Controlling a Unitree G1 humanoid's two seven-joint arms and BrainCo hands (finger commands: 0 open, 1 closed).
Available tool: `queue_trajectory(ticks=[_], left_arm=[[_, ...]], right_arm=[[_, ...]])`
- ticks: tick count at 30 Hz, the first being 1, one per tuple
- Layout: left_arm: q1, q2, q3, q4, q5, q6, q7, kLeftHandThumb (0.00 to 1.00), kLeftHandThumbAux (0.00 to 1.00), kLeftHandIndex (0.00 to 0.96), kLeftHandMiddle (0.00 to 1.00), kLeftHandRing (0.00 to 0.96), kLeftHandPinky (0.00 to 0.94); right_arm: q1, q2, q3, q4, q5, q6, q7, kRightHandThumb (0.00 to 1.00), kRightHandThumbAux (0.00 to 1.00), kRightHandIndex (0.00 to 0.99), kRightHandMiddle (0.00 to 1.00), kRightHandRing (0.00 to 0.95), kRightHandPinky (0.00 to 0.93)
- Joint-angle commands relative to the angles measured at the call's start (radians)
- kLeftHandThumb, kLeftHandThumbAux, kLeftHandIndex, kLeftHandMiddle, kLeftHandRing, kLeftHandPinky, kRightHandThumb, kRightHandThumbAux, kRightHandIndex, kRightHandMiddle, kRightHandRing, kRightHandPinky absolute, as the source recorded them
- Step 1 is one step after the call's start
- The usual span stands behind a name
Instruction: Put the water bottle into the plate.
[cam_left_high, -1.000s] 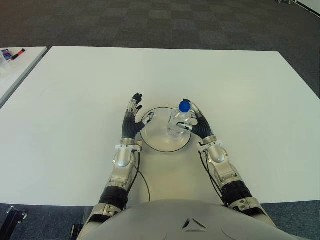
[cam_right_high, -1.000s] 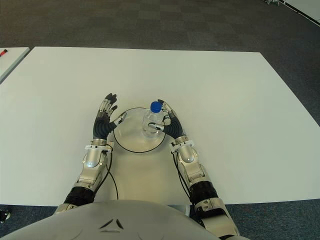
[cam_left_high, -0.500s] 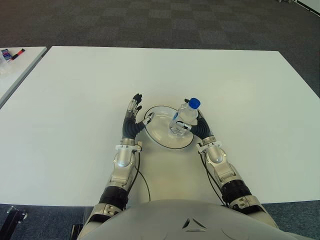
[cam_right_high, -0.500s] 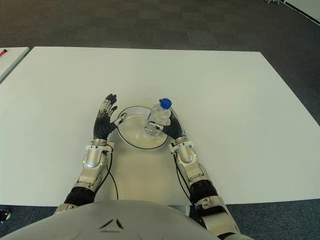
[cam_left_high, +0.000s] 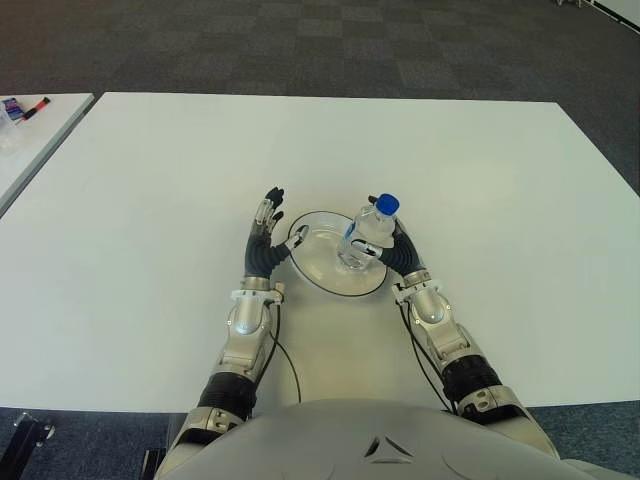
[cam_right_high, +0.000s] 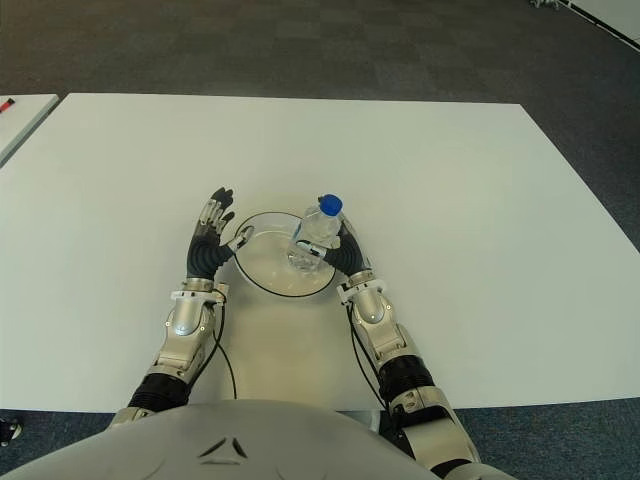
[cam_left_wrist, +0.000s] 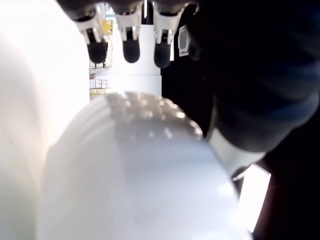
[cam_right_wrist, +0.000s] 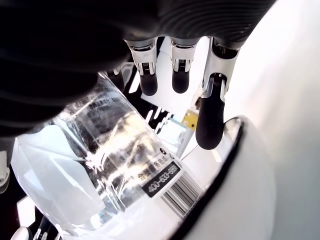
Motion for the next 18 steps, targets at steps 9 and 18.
queue_trajectory(ticks=[9,18], left_arm=[[-0.007,-0.043,-0.005,0.014,0.008,0.002,0.018,0.253,0.842,0.064,0.102,0.084,0.108],[-0.005,-0.042,-0.007,0.013,0.007,0.006,0.018,0.257,0.846,0.065,0.101,0.081,0.096]], right_arm=[[-0.005,-0.01,0.007,0.092,-0.01,-0.01,-0.01,0.575,0.451,0.0,0.0,0.0,0.105],[-0.01,-0.007,0.006,0.104,-0.003,-0.001,-0.003,0.575,0.46,0.0,0.0,0.0,0.094]])
